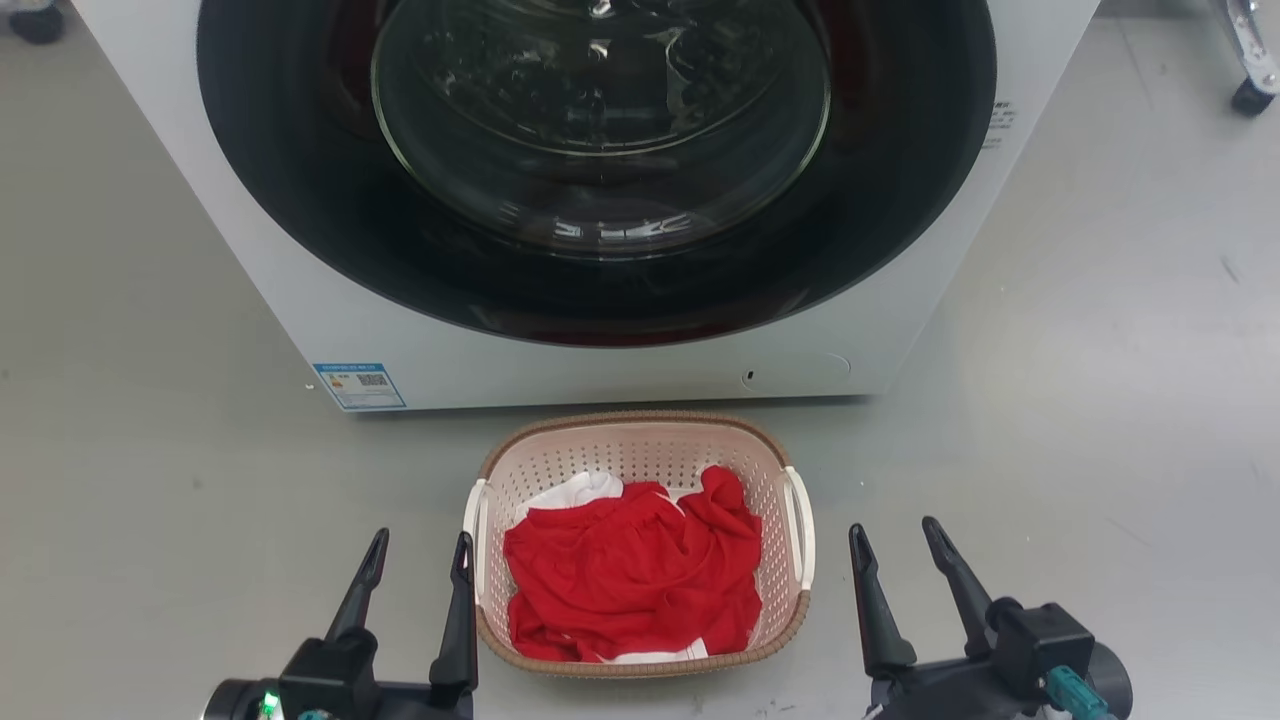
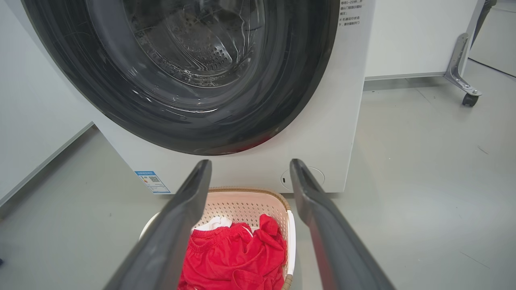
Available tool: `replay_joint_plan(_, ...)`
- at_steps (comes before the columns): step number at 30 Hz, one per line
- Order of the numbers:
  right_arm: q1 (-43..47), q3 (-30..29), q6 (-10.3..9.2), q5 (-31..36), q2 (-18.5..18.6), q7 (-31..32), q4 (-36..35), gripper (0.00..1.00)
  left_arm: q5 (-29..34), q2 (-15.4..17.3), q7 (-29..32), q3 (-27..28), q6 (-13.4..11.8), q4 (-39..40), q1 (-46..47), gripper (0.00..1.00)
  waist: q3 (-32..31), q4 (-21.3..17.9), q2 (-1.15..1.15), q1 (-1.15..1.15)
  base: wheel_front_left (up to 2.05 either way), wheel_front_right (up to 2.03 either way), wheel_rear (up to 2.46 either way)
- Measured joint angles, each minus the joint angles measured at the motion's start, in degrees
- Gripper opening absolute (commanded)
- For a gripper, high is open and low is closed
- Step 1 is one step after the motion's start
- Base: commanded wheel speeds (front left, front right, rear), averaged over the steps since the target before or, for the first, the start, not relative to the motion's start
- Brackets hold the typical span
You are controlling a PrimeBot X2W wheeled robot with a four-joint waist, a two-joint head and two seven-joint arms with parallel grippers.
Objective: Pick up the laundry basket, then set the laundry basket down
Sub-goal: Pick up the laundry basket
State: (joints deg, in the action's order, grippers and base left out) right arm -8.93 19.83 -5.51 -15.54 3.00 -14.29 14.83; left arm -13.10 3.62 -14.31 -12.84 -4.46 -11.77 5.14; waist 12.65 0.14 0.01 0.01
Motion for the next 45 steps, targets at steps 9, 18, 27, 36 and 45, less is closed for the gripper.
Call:
replay_joint_plan(9, -7.7, 0.1, -0.01, -0.2, 0.0, 0.0, 2.4, 1.00, 0.2, -0.2, 0.0, 0.8, 0.4, -2.8, 7.3, 1.00, 7.3, -0.4, 0.00, 0.00, 0.00, 0.00, 0.00)
replay_joint_plan(18, -13.6, 0.2, -0.07, -1.5, 0.1, 0.0, 4.6, 1.00, 0.2, -0.3, -0.2, 1.8, 0.4, -5.3, 13.8, 1.00, 14.9, -1.2, 0.00, 0.01, 0.00, 0.00, 0.00)
replay_joint_plan(27, -20.7, -0.4, -0.36, -1.9, 0.2, -0.3, 7.4, 1.00, 0.1, -0.5, -0.2, 2.9, 0.5, -9.5, 20.3, 1.00, 22.5, -1.8, 0.00, 0.01, 0.00, 0.00, 0.00)
replay_joint_plan(36, -24.6, -0.3, -0.54, -2.7, 0.2, -0.4, 12.4, 1.00, -0.8, -0.6, -0.2, 4.3, 0.5, -16.5, 23.4, 1.00, 28.1, -2.0, 0.01, 0.00, 0.00, 0.00, 0.00)
replay_joint_plan(45, -27.4, 0.5, -0.62, -4.4, 0.3, -0.4, 17.1, 1.00, -1.0, -0.6, -0.2, 4.8, 0.9, -21.9, 27.0, 1.00, 31.4, -2.0, 0.00, 0.00, 0.00, 0.00, 0.00)
